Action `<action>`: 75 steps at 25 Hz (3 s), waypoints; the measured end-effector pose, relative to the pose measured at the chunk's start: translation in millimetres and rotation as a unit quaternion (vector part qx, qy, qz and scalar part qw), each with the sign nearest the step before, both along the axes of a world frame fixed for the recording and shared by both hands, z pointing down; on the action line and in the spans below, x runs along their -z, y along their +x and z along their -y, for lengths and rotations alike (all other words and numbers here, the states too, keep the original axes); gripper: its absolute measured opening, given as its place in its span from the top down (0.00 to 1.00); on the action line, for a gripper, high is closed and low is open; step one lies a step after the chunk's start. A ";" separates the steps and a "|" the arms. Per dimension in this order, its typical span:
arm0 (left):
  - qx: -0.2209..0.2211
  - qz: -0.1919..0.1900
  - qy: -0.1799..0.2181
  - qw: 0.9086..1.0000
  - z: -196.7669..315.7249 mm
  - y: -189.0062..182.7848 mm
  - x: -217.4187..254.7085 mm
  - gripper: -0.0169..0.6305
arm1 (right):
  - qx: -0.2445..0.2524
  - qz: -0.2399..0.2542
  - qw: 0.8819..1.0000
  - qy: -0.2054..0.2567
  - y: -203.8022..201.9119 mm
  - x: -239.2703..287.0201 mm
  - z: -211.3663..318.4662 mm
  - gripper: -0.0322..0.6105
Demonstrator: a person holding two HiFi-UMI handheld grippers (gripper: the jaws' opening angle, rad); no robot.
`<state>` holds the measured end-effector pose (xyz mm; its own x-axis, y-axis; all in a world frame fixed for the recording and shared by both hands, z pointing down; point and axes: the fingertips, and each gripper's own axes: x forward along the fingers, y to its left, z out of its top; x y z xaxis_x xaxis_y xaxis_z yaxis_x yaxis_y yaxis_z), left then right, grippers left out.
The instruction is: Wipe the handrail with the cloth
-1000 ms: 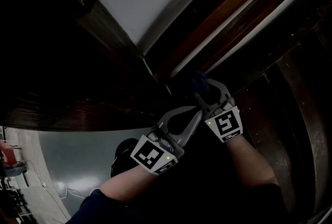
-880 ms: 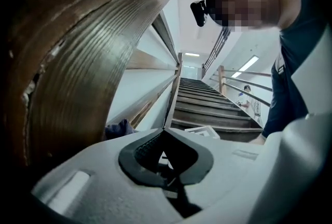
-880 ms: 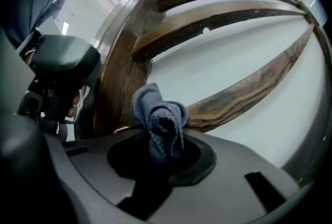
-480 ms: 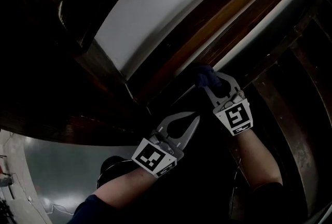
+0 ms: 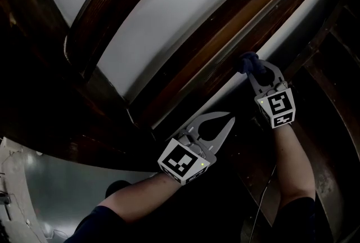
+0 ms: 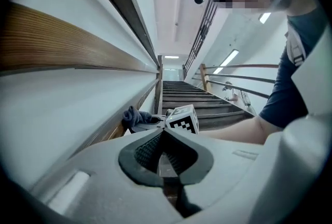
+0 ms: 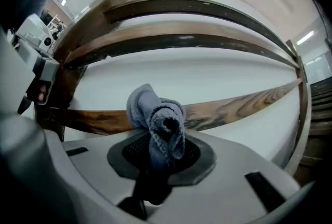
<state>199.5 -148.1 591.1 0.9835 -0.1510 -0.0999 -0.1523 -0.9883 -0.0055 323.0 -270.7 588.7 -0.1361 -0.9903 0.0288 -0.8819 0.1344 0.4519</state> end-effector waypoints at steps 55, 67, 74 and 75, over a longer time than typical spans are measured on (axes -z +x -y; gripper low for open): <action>-0.065 0.007 -0.039 0.997 -149.0 -115.9 347.5 0.97 | -0.146 0.095 0.968 -0.183 -14.9 209.9 -108.3 0.80; -0.008 0.035 -0.018 0.999 -159.8 -190.8 457.8 0.97 | -0.055 0.105 0.976 -0.181 -131.1 321.2 -181.2 0.80; 0.039 0.020 -0.019 0.999 -152.5 -229.4 491.5 0.97 | 0.005 0.123 0.979 -0.162 -203.4 372.8 -208.9 0.80; 0.045 0.015 -0.018 0.999 -150.8 -231.8 493.8 0.97 | 0.014 0.126 0.979 -0.159 -210.9 376.1 -211.8 0.80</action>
<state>-32.4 2.6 97.2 0.9684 -0.2412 -0.0636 -0.2401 -0.9704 0.0245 112.1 -58.9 212.6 -0.2060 -0.9326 0.2964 -0.9537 0.2592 0.1525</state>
